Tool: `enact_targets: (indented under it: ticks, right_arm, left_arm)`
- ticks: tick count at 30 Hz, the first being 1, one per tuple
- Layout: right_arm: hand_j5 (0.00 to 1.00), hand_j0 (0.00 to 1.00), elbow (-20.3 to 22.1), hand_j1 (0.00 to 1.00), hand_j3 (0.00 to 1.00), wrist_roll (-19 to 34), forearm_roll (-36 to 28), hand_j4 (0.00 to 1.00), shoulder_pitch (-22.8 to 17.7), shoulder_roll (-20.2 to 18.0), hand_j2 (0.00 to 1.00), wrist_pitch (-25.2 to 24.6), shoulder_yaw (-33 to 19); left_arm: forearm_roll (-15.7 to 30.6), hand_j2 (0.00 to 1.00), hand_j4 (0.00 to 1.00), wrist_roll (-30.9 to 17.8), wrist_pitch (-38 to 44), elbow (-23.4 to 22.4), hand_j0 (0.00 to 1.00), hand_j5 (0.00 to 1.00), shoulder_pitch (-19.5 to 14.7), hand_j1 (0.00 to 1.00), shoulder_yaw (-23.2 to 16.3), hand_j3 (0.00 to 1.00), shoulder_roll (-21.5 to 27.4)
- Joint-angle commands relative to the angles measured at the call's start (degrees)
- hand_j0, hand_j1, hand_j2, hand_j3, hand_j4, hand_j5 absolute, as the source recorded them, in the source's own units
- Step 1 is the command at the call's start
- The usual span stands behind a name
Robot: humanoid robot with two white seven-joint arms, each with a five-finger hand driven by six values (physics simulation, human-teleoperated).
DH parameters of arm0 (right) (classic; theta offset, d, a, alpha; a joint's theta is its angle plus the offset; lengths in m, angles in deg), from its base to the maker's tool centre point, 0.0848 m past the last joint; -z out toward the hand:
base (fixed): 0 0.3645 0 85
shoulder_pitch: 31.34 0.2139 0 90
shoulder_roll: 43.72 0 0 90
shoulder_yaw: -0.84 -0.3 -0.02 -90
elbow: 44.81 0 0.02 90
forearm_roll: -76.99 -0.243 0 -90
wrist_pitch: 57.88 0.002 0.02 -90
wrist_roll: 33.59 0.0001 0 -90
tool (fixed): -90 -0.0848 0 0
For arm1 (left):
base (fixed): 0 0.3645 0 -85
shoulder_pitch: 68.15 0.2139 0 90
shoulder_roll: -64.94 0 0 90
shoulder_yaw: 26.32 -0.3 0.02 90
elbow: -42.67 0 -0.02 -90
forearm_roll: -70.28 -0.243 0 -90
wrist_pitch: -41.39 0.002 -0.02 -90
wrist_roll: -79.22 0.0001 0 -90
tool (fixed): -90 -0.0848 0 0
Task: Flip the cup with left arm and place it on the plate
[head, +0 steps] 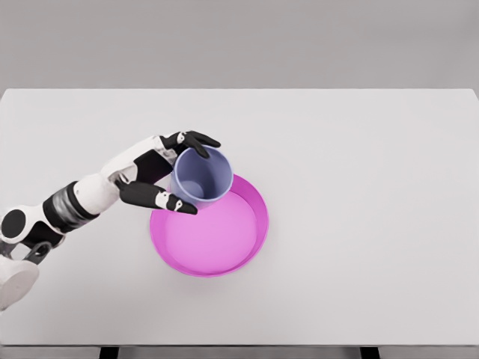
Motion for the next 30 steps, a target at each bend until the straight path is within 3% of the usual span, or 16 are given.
enact_targets:
  ticks: [1,6,9,12,15,19,22,25,30]
  right_arm:
    - [1.0,1.0,0.0,1.0,1.0,0.0,0.0,1.0,0.0,0.0,1.0,0.0,0.0]
    - [1.0,1.0,0.0,1.0,1.0,0.0,0.0,1.0,0.0,0.0,1.0,0.0,0.0]
    - [1.0,1.0,0.0,1.0,1.0,0.0,0.0,1.0,0.0,0.0,1.0,0.0,0.0]
    - [1.0,1.0,0.0,1.0,1.0,0.0,0.0,1.0,0.0,0.0,1.0,0.0,0.0]
    - [1.0,1.0,0.0,1.0,1.0,0.1,0.0,1.0,0.0,0.0,1.0,0.0,0.0]
    - [1.0,1.0,0.0,1.0,1.0,0.1,0.0,1.0,0.0,0.0,1.0,0.0,0.0]
    - [1.0,1.0,0.0,1.0,1.0,0.0,0.0,1.0,0.0,0.0,1.0,0.0,0.0]
    - [1.0,1.0,0.0,1.0,1.0,0.1,0.0,1.0,0.0,0.0,1.0,0.0,0.0]
    - [1.0,1.0,0.0,1.0,1.0,0.1,0.0,1.0,0.0,0.0,1.0,0.0,0.0]
  left_arm:
    - [4.0,0.53,0.53,0.1,0.2,-1.4,0.53,0.53,-0.1,0.53,-2.4,0.53,-2.8]
    - [12.4,0.53,0.53,0.1,0.1,-4.7,0.53,0.53,-0.4,0.53,-4.2,0.53,-2.6]
    - [11.9,0.53,0.53,0.1,-0.1,-11.0,0.53,0.53,-2.6,0.53,-8.2,0.53,-3.6]
    - [7.4,0.53,0.53,0.1,-0.1,-12.8,0.53,0.53,-2.6,0.53,-8.4,0.53,-6.3]
    - [6.3,0.53,0.53,0.1,-0.1,-14.4,0.53,0.53,-2.4,0.53,-8.4,0.53,-7.2]
    - [6.9,0.53,0.53,0.1,-1.0,-14.1,0.53,0.53,-2.1,0.53,-7.8,0.53,-6.7]
    - [7.5,0.54,0.54,0.1,-10.1,-13.9,0.54,0.54,-1.8,0.54,-7.6,0.54,-6.6]
    - [11.3,0.54,0.54,0.1,-13.7,-14.1,0.54,0.54,-1.8,0.54,-8.4,0.54,-6.5]
    - [11.2,0.54,0.54,0.1,-13.5,-20.0,0.54,0.54,-2.5,0.54,-11.4,0.54,-8.2]
